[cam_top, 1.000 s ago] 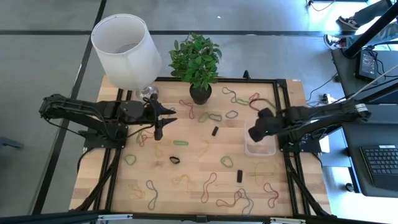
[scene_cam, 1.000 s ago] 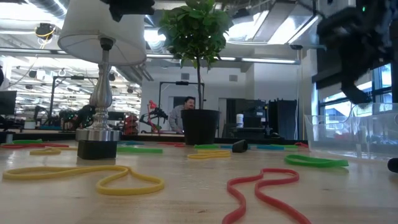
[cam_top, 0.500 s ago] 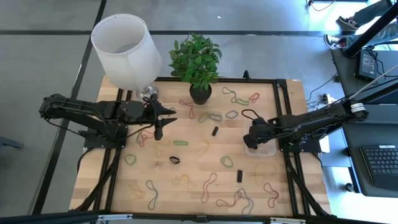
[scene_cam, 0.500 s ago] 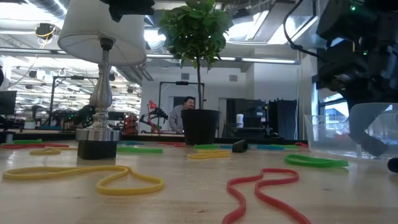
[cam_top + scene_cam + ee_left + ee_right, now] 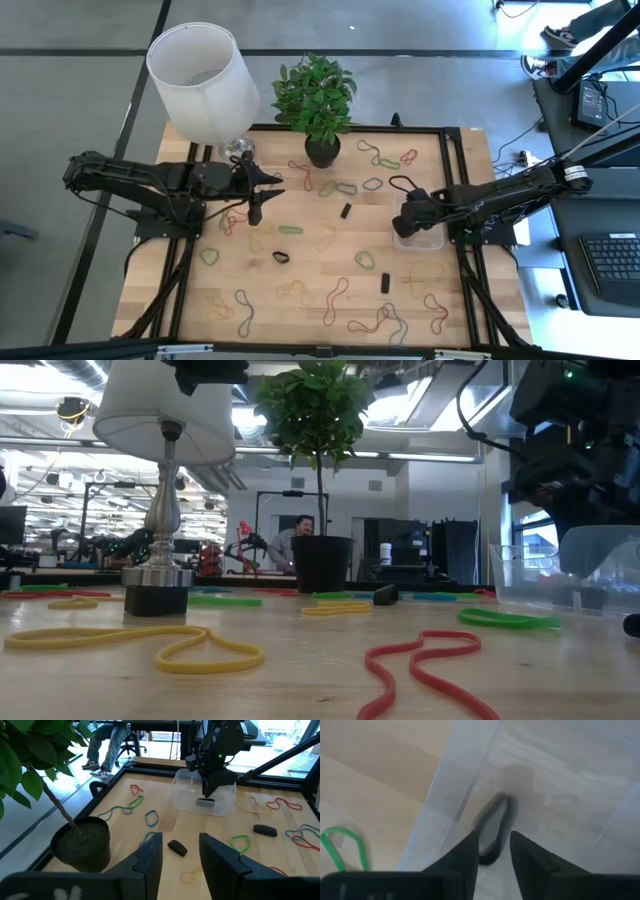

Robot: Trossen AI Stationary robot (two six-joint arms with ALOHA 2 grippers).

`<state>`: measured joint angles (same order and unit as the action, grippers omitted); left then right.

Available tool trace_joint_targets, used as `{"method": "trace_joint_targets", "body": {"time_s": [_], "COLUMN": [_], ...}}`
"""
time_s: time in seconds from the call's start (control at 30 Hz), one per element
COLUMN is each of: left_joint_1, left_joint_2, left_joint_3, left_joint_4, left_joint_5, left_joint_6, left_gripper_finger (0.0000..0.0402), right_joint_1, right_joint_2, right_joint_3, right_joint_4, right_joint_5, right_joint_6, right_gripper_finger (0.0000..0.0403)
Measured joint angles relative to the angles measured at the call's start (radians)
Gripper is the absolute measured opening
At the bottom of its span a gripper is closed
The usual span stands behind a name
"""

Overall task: Pick and place rubber bands into bin
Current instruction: Put the yellow rubber band into the transparent bin

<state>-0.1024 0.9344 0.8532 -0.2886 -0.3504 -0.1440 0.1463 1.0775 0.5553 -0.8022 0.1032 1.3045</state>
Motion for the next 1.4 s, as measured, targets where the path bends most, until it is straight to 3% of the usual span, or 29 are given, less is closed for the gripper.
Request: {"method": "trace_joint_targets", "body": {"time_s": [0.2, 0.43, 0.63, 0.73, 0.87, 0.97, 1.2, 1.4], "left_joint_1": [0.0, 0.0, 0.0, 0.0, 0.0, 0.0, 0.0, -0.009], "left_joint_2": [0.0, 0.0, 0.0, 0.0, 0.0, 0.0, 0.0, 0.009], "left_joint_3": [0.0, 0.0, 0.0, 0.0, 0.0, 0.0, 0.0, 0.0], "left_joint_4": [0.0, 0.0, 0.0, 0.0, 0.0, 0.0, 0.0, 0.002], "left_joint_5": [0.001, 0.002, 0.002, 0.006, 0.01, 0.01, 0.006, 0.001], "left_joint_6": [0.0, -0.002, -0.002, -0.001, 0.0, 0.001, 0.044, 0.055], "left_gripper_finger": [0.0123, 0.0123, 0.0123, 0.0123, 0.0123, 0.0123, 0.0123, 0.0114], "right_joint_1": [0.0, 0.0, 0.0, 0.01, 0.051, 0.076, 0.082, 0.071], "right_joint_2": [0.0, 0.0, 0.0, 0.0, 0.0, 0.0, 0.061, 0.134], "right_joint_3": [0.084, 0.196, 0.268, 0.327, 0.4, 0.411, 0.342, 0.341], "right_joint_4": [-0.155, -0.352, -0.362, -0.341, -0.222, -0.015, 0.5, 0.575], "right_joint_5": [0.0, 0.0, 0.009, 0.086, 0.285, 0.436, 0.452, 0.443], "right_joint_6": [-0.002, -0.005, -0.007, -0.031, -0.146, -0.3, -0.67, -0.765], "right_gripper_finger": [0.0147, 0.0151, 0.0151, 0.0151, 0.0142, 0.012, 0.0014, 0.002]}}
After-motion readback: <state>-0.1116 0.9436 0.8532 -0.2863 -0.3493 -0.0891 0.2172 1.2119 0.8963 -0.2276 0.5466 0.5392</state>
